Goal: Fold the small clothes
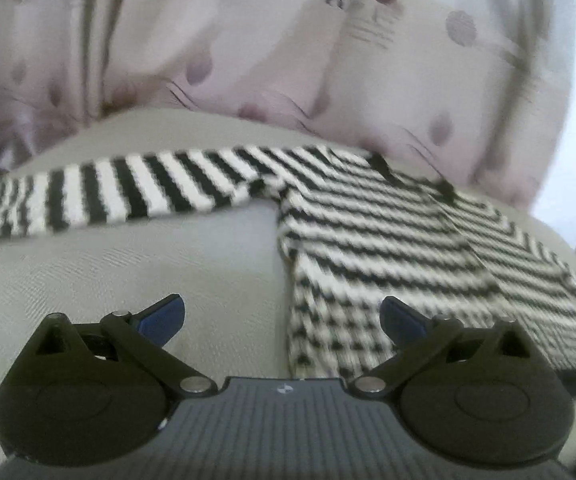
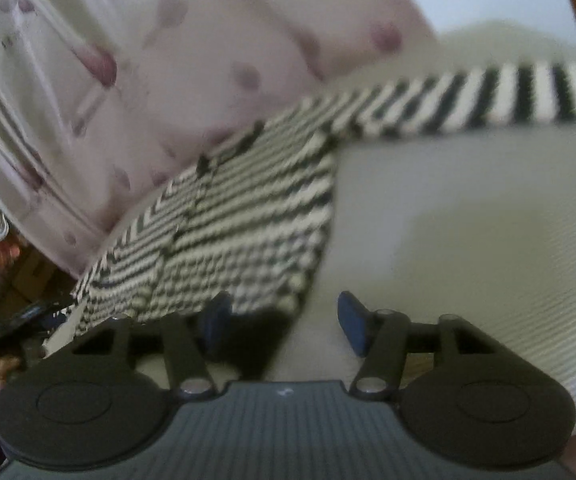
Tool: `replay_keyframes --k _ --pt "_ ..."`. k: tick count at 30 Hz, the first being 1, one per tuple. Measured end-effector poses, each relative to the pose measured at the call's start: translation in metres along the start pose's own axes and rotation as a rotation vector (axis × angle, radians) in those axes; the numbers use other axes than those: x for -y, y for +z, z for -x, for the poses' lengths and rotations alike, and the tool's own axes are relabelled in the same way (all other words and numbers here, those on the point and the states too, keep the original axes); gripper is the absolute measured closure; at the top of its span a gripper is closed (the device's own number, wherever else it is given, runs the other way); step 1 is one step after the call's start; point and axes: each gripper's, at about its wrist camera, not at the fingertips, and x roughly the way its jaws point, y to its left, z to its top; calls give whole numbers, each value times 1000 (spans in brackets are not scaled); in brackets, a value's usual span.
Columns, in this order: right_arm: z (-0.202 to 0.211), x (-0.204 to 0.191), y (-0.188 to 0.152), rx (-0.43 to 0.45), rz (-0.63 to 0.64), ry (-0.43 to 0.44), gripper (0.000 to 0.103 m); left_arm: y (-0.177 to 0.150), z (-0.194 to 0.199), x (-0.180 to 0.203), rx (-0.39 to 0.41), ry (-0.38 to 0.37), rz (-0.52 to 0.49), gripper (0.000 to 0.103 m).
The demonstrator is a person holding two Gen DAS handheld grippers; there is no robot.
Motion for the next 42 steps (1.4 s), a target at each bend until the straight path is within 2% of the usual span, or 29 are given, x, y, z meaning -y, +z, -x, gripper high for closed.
replay_keyframes --k 1,4,5,6,7,8,9,10,11,13,15,18,21,22,24,25,26,27,29,31,33,34,37,39,40,42 --pt "0 -6 -3 27 14 -14 35 -5 4 -3 -22 -19 21 1" --pt "-10 -11 -11 19 9 10 34 -20 0 -13 -106 -115 126 1" --pt "-13 -13 -13 29 0 22 34 -24 2 -13 -75 -123 129 1" --pt "-23 -16 -17 38 9 22 41 -25 2 -10 -78 -128 119 2" --pt "-28 -17 -18 36 26 11 69 -25 1 -5 -74 -141 106 3" --pt "-37 -16 -17 23 23 -9 85 -25 -1 -2 -77 -163 100 7" --pt "-37 -11 -16 19 -22 0 90 -26 -2 4 -75 -189 85 35" --pt "-36 -4 -16 24 -65 25 92 -26 -6 11 -91 -191 53 92" --pt "-34 -1 -17 24 -84 29 92 -26 -10 16 -119 -168 33 91" --pt "-26 2 -18 31 -114 43 93 -23 -9 7 -122 -208 123 92" --pt "-12 3 -19 41 -141 56 93 -20 2 -1 -103 -184 140 91" --pt "6 5 -23 27 -182 77 94 -17 19 -12 -113 -190 181 92" --pt "12 4 -35 -19 -204 76 95 -18 27 -11 -145 -167 129 93" --pt "11 6 -38 -30 -212 64 95 -18 25 -12 -165 -184 104 93" --pt "4 17 -42 -48 -254 84 94 -23 26 -9 -127 -143 36 93" --pt "1 25 -42 -51 -310 115 93 -22 27 -9 -116 -140 26 91" --pt "2 30 -41 -38 -350 119 91 -19 30 -10 -98 -138 39 91" --pt "7 33 -37 -24 -373 107 86 -15 36 -12 -65 -129 52 86" --pt "27 39 -28 52 -360 100 74 -5 55 -12 45 -125 49 62" --pt "57 51 -18 199 -361 54 44 7 67 -7 125 -94 56 2" --pt "81 75 -4 326 -414 16 37 18 71 1 237 -98 70 0" --pt "89 89 4 368 -441 9 37 27 66 9 256 -107 56 0" --pt "105 139 25 477 -590 -45 37 51 24 38 221 -81 19 0" --pt "108 172 37 508 -680 -108 37 60 -9 52 196 -106 19 0" --pt "110 185 42 524 -716 -145 37 62 -25 59 173 -93 24 0" --pt "110 211 53 541 -762 -163 37 66 -58 72 143 -97 17 0"
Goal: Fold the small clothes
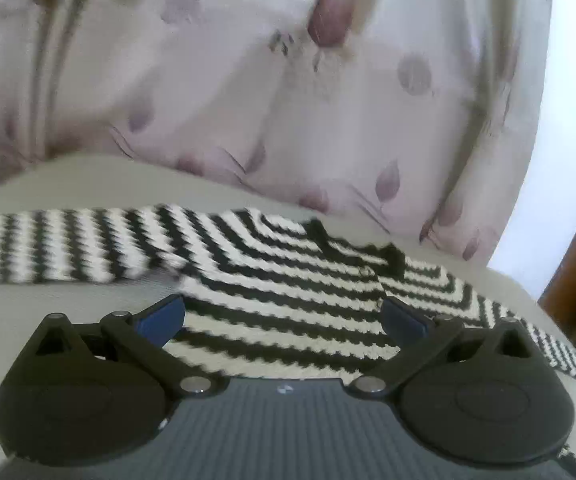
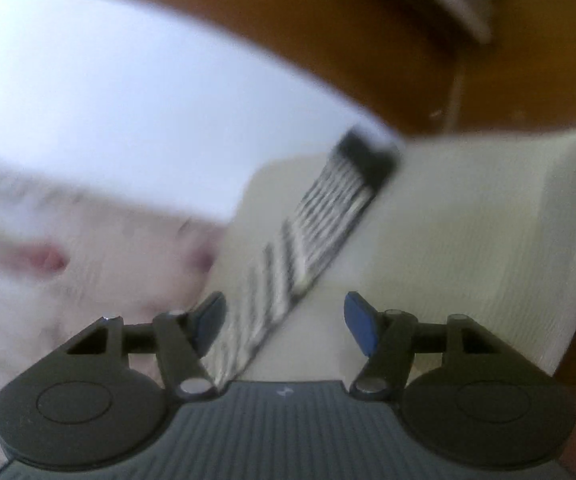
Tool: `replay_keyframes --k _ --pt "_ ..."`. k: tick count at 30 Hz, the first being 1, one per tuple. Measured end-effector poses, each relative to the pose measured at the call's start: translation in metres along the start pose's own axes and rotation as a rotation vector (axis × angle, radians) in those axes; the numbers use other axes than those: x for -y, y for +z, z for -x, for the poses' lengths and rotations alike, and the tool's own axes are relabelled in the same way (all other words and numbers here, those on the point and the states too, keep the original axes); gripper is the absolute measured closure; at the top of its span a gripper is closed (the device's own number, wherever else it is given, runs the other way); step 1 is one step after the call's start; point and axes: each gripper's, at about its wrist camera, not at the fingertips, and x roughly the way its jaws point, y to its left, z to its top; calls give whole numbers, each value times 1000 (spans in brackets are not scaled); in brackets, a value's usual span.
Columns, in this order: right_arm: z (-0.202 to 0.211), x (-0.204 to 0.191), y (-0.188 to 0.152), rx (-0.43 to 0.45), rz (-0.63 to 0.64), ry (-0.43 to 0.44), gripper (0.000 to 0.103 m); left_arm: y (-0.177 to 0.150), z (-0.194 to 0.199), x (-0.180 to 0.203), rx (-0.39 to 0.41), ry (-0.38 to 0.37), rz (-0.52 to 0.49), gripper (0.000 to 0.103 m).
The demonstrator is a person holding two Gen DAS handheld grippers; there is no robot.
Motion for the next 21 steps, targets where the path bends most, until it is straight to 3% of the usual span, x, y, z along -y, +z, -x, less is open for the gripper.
replay_keyframes --k 2,7,9,15,17,18,19,21 --pt "-11 3 15 27 -14 -54 37 -7 -23 2 -27 35 -18 0" --pt "-44 9 43 49 -32 -76 39 -22 -53 -2 -50 130 -108 0" --pt "-53 9 51 66 -10 -83 39 -25 -61 -9 -104 118 -72 0" --pt "-83 -10 45 106 138 -160 42 -28 -64 -29 -124 72 47 0" --pt "-90 -11 47 107 129 -169 56 -28 -60 -30 -112 59 71 0" --pt "-94 -7 50 75 114 -184 90 -28 -59 -31 -109 56 75 0" --pt "-98 -1 54 46 91 -193 96 -28 -58 -31 -107 53 79 0" --pt "-95 2 59 54 64 -177 96 -28 -56 -32 -101 47 90 0"
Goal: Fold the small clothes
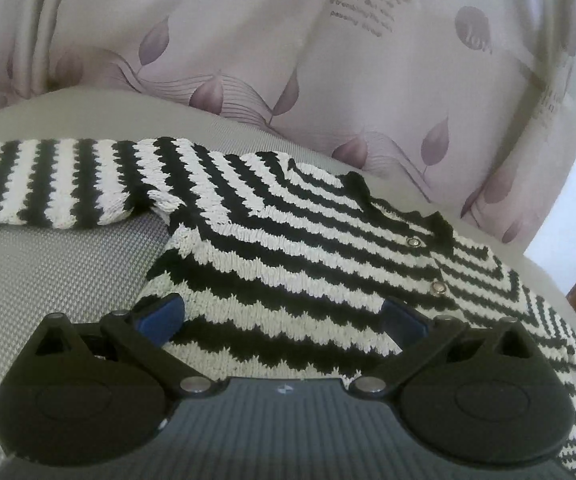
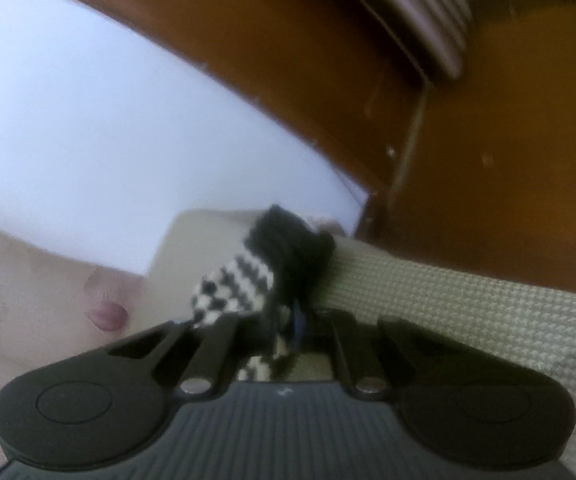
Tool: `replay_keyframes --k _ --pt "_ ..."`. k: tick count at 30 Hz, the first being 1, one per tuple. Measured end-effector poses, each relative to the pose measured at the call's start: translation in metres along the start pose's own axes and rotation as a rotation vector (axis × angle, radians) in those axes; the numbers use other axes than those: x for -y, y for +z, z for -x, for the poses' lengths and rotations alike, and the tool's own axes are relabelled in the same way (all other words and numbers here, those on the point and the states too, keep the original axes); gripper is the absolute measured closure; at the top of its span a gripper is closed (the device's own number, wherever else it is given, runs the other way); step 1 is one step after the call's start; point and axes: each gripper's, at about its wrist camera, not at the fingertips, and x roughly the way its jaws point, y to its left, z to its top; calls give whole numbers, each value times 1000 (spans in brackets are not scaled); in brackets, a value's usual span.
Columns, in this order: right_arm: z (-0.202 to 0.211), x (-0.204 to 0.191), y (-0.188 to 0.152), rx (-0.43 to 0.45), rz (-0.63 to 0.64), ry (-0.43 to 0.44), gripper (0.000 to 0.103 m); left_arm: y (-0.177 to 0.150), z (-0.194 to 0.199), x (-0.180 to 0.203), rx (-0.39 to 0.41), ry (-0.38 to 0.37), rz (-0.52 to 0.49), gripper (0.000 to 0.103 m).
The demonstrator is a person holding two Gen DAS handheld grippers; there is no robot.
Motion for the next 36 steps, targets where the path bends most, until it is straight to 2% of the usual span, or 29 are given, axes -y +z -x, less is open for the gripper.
replay_keyframes --k 5,10,13,18,22,27,31,36 --pt "23 -17 5 59 -42 38 96 0 3 -9 22 -38 59 0" --pt "42 -56 2 68 -30 102 96 0 7 -20 49 -78 130 0" --pt "49 -101 -6 67 -1 172 96 -1 10 -25 69 -92 177 0" --pt "43 -202 -40 25 65 329 96 -1 13 -30 88 -98 208 0" --pt "20 -275 -96 -64 102 461 96 -3 16 -36 108 -109 249 0" --pt "-19 -347 -200 -238 138 594 96 -3 19 -41 126 -118 285 0" --pt "-56 -374 -292 -386 181 625 96 -3 20 -43 132 -126 297 0" --pt "-94 -380 -393 -536 267 583 96 -3 20 -45 137 -135 317 0"
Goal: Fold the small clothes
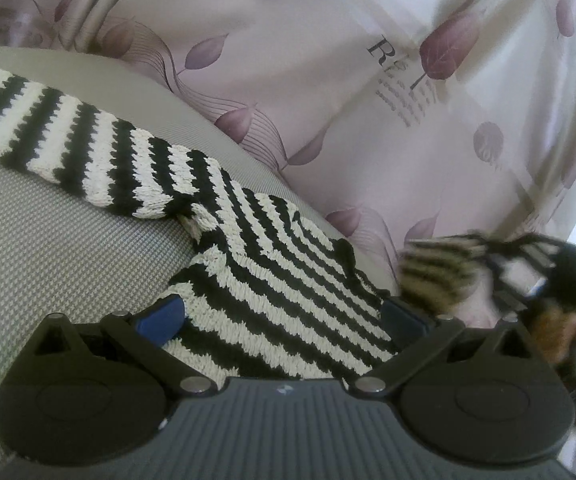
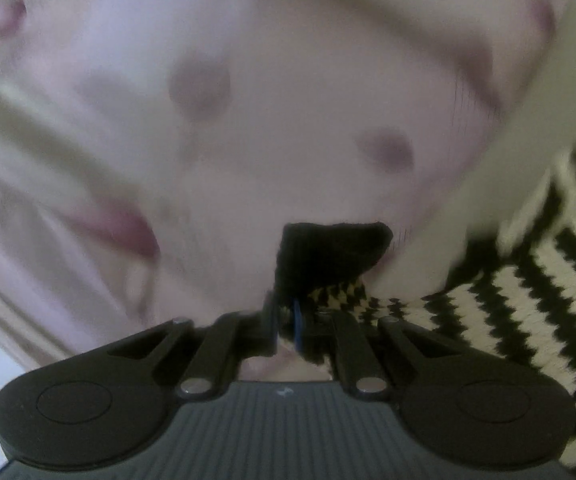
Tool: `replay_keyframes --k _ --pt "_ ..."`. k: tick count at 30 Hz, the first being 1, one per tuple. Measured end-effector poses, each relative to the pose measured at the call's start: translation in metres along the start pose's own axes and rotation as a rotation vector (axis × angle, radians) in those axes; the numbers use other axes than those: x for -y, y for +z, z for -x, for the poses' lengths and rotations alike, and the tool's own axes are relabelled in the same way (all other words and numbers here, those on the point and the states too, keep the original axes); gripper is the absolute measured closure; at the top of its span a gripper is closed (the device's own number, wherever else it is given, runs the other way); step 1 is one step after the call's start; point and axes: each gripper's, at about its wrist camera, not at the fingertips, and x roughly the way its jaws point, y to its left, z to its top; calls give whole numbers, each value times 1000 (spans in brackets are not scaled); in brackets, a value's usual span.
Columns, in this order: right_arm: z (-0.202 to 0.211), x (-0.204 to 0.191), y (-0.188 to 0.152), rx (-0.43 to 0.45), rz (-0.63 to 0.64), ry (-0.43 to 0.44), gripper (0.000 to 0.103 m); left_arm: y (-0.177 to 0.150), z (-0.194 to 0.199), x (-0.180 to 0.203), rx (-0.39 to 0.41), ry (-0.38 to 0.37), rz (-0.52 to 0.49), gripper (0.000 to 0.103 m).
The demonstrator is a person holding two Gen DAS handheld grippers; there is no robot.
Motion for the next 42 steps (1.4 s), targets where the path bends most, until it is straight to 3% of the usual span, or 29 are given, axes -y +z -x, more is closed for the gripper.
replay_keyframes --k 6,14,17,19,22,24,28,31,34,38,42 --pt "-53 13 -71 -151 86 -56 96 0 -1 -2 8 -8 23 0" --pt "-81 -10 -120 -314 462 -142 92 -1 -2 -1 19 -8 41 0" --pt "-80 -7 -128 -333 496 -79 73 -1 -2 -1 20 -7 42 0" --pt "-79 -7 -126 -367 468 3 48 -1 -2 -1 20 -7 42 0" --pt "-60 -13 -120 -366 410 111 47 -1 -1 -1 20 -9 44 0" --pt "-39 -20 -119 -334 435 130 45 -1 -1 -1 23 -13 48 0" --pt "4 -35 -138 -313 650 23 41 10 17 -7 54 -30 66 1" --pt "27 -42 -160 -318 875 -77 38 26 49 -16 129 18 65 7" --pt "36 -36 -189 -316 1090 -198 34 45 76 -39 139 77 124 14" --pt "38 -29 -199 -336 1129 -216 34 62 107 -86 136 114 304 14" --pt "36 -23 -196 -344 1100 -238 33 76 139 -135 201 148 467 14"
